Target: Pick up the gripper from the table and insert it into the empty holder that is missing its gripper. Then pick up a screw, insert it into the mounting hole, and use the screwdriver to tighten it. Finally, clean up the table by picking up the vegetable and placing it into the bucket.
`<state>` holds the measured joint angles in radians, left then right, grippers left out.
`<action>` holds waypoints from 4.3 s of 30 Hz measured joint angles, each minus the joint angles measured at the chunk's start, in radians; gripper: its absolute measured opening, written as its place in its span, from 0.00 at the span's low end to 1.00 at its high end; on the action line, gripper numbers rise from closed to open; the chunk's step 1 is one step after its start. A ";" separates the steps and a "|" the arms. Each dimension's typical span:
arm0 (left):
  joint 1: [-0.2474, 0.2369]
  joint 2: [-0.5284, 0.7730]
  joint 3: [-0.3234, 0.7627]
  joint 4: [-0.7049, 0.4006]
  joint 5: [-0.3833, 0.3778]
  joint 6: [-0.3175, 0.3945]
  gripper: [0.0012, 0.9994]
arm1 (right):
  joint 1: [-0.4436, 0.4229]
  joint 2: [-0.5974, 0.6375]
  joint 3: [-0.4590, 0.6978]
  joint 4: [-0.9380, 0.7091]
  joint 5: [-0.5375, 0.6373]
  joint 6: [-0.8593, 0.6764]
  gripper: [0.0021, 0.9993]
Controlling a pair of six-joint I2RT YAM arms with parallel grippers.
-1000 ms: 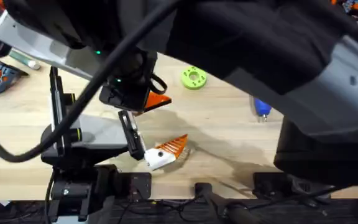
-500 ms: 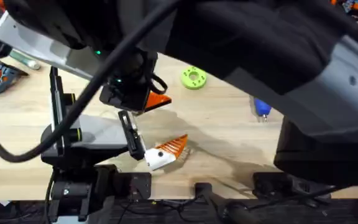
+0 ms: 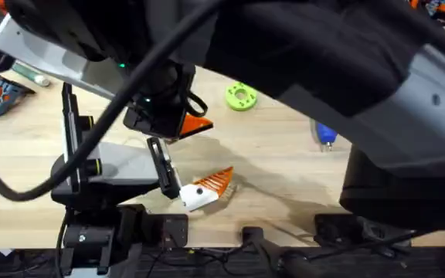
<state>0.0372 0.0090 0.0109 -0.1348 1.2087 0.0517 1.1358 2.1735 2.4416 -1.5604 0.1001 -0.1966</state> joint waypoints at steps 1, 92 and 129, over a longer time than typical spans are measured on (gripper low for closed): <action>0.000 0.000 0.000 0.000 0.000 0.000 0.99 | 0.000 0.000 0.000 0.000 0.000 0.000 0.00; 0.000 0.000 0.000 0.000 0.004 0.001 0.99 | -0.072 -0.124 0.013 0.024 -0.048 0.090 0.99; 0.000 0.000 0.000 0.000 0.004 0.001 0.99 | -0.275 -0.251 -0.244 0.271 -0.083 0.167 0.99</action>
<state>0.0372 0.0092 0.0109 -0.1349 1.2129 0.0525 0.8606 1.9223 2.1980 -1.2894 0.0168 -0.0294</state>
